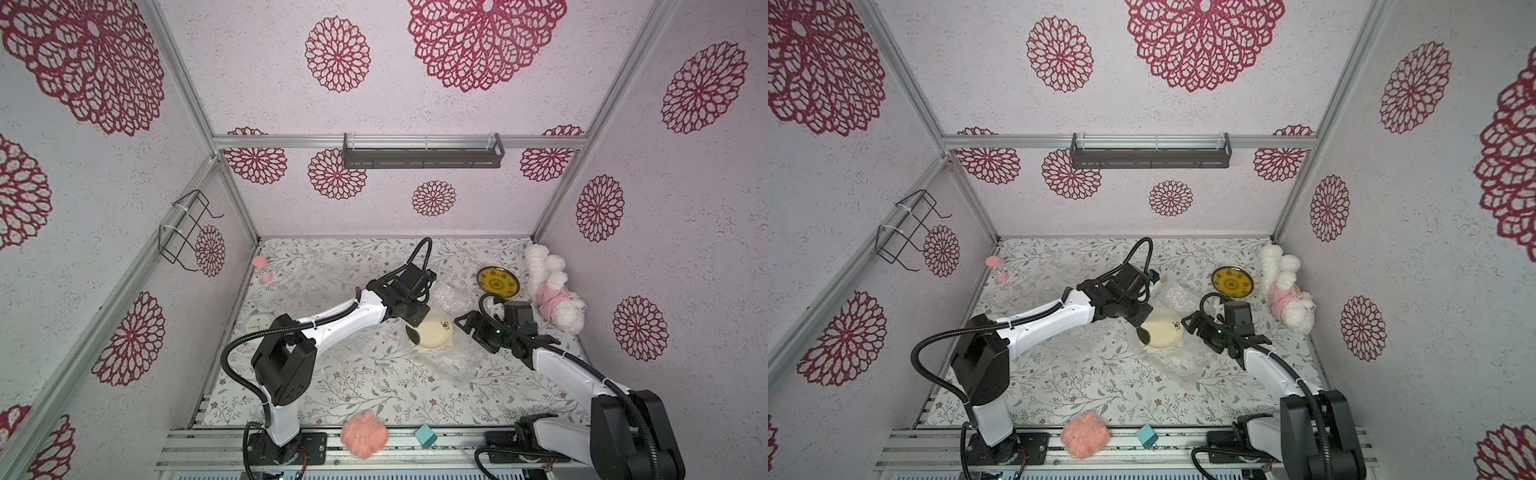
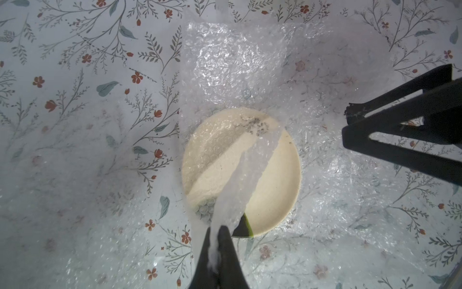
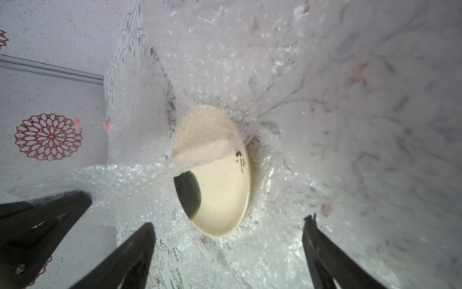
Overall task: Unpack dinner plates from bubble wrap
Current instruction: Unwrap the bubble wrap at the center of the board.
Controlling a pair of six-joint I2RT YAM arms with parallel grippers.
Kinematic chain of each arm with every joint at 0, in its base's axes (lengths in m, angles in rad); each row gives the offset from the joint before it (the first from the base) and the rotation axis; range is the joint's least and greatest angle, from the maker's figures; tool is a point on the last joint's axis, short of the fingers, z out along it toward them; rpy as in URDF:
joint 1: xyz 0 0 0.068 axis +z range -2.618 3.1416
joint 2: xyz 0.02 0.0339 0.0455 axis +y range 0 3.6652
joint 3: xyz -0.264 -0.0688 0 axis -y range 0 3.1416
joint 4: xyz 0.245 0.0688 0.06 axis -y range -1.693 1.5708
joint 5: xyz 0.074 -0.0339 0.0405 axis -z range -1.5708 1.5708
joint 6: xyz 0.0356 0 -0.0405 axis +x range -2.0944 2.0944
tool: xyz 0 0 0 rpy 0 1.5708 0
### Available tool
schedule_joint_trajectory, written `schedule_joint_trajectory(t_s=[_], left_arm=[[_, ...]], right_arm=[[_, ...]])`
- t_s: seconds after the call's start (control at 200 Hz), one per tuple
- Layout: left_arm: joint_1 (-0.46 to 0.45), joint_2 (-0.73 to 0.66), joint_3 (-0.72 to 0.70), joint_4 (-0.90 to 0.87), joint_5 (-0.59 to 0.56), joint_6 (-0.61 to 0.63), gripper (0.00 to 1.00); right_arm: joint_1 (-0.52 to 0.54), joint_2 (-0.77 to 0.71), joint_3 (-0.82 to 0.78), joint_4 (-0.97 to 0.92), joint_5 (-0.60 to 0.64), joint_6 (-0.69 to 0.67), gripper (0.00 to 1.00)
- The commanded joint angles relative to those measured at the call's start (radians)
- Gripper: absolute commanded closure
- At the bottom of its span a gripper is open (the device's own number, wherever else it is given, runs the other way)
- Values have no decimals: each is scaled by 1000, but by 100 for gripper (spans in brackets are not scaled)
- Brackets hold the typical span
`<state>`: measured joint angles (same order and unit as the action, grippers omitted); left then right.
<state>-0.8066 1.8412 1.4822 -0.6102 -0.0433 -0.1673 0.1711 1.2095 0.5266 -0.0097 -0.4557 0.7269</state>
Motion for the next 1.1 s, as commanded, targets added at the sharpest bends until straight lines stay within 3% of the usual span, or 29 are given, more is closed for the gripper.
schedule_joint_trajectory(t_s=[0.0,0.475,1.096], left_arm=[[30,-68,-36,65,-27,-64,100],[110,-225,-257,164,-155,-248,100],[129,-399,-528,216,-359,-486,100]], right_arm=[[4,20,-8,42,4,12,8],[4,53,-40,64,5,0,8],[3,118,-61,88,10,-24,8]])
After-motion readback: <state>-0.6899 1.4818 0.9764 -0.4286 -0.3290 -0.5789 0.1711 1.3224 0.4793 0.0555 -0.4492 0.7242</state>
